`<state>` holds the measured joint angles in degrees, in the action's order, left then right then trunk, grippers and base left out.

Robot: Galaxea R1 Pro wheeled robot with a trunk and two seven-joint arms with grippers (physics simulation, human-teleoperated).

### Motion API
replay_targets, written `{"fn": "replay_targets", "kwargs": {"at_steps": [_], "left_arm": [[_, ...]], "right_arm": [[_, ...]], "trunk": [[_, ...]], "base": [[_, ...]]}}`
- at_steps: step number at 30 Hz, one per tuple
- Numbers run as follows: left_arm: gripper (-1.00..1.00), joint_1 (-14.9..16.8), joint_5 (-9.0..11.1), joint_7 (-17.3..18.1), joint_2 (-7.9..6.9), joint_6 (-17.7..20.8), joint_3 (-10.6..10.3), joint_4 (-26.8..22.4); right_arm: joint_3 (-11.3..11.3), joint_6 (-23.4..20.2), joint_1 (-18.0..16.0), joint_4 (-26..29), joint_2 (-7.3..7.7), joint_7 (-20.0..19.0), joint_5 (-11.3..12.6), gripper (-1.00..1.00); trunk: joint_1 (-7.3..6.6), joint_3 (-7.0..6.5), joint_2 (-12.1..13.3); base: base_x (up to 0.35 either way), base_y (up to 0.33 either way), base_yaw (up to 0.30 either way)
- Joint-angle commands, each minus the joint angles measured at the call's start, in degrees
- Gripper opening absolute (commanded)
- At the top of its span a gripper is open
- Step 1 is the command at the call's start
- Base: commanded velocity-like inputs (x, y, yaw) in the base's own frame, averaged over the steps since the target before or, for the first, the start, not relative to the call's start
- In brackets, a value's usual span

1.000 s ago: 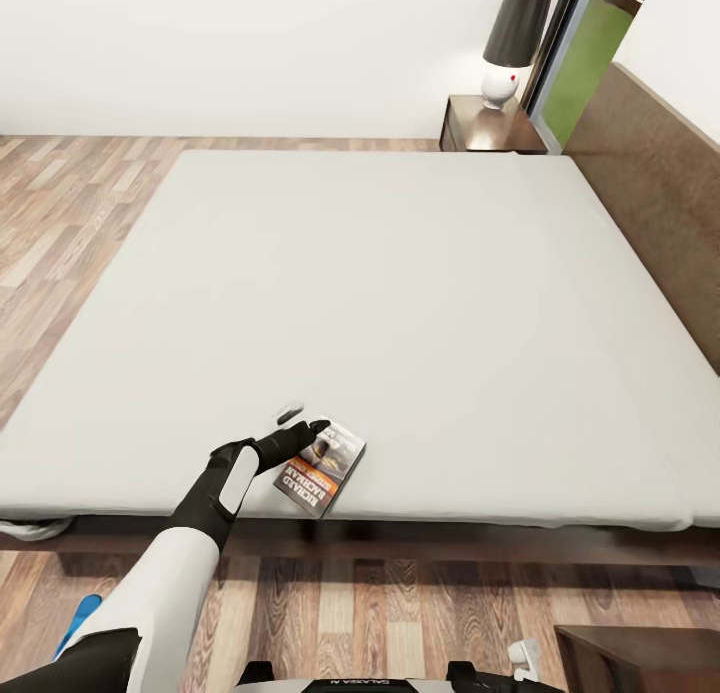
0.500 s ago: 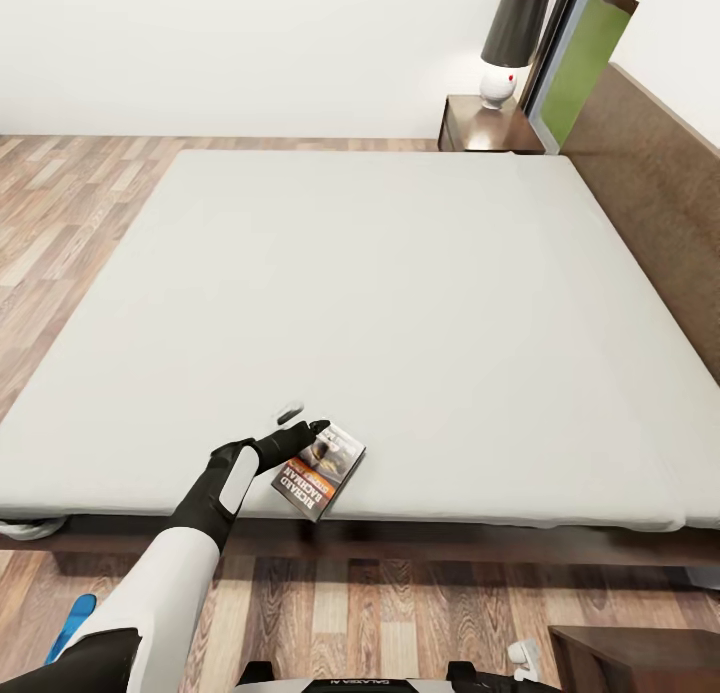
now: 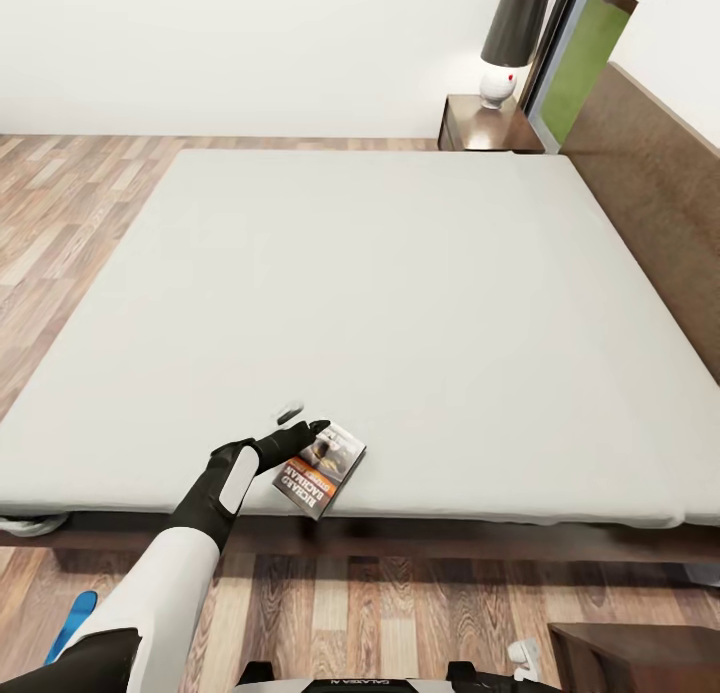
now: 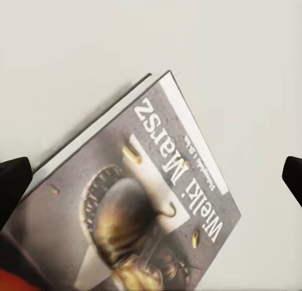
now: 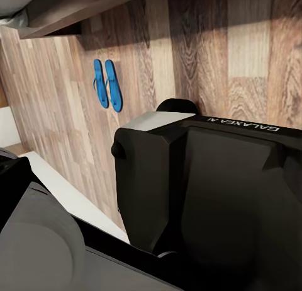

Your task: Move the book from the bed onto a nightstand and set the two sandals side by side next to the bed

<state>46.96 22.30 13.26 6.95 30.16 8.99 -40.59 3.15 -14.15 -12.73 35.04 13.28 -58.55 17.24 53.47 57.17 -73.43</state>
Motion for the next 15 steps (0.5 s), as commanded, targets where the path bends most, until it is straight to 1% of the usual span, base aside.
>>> {"fn": "replay_targets", "kwargs": {"at_steps": [1, 5, 15], "left_arm": [[1.0, 0.01, 0.2, 0.15, 0.08, 0.52, 0.38, -0.05], [1.0, 0.06, 0.2, 0.15, 0.08, 0.52, 0.41, -0.07], [1.0, 0.04, 0.2, 0.15, 0.08, 0.52, 0.41, -0.03]], "right_arm": [[0.28, -0.52, -0.01, 0.03, 0.08, 0.02, 0.6, 1.0], [0.28, -0.51, -0.01, 0.03, 0.08, 0.02, 0.6, 1.0], [0.3, -0.46, -0.01, 0.03, 0.08, 0.02, 0.6, 1.0]], "trunk": [[-0.01, 0.03, -0.02], [-0.01, 0.03, -0.02], [-0.01, 0.03, -0.02]], "base": [[-0.134, 0.0, 0.0], [-0.069, 0.0, 0.0], [-0.006, 0.0, 0.0]]}}
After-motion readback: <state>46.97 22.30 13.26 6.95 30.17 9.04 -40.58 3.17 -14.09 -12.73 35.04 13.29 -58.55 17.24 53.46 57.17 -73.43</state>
